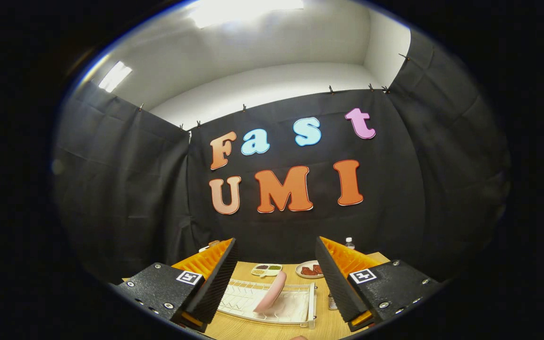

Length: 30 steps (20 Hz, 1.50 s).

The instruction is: Take the plate from the dish rack, then take the spoon from the basket and place it into the plate.

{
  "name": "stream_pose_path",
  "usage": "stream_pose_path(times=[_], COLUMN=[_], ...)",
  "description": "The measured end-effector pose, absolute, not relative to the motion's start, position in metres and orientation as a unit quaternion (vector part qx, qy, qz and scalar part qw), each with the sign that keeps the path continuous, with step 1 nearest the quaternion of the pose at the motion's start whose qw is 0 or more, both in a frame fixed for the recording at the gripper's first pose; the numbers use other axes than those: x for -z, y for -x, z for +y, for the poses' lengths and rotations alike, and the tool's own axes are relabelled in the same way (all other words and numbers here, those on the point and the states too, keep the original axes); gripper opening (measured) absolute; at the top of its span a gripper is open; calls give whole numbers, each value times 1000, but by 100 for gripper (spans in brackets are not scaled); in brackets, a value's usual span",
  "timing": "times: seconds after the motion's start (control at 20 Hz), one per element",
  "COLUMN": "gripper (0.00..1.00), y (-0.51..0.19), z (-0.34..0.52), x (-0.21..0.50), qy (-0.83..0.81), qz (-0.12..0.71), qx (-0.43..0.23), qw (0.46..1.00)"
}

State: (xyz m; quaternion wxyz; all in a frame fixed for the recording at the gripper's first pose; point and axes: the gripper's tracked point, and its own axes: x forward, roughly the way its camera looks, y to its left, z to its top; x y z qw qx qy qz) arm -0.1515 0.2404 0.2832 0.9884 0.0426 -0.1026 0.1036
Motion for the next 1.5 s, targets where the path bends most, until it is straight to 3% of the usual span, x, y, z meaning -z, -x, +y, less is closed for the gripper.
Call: stream_pose_path(times=[1.25,1.5], gripper=[97,97], y=[145,130], z=[214,206], x=[-270,-255], qy=[-6,14], qz=[-116,-84], qx=[-76,-69], qw=[990,994])
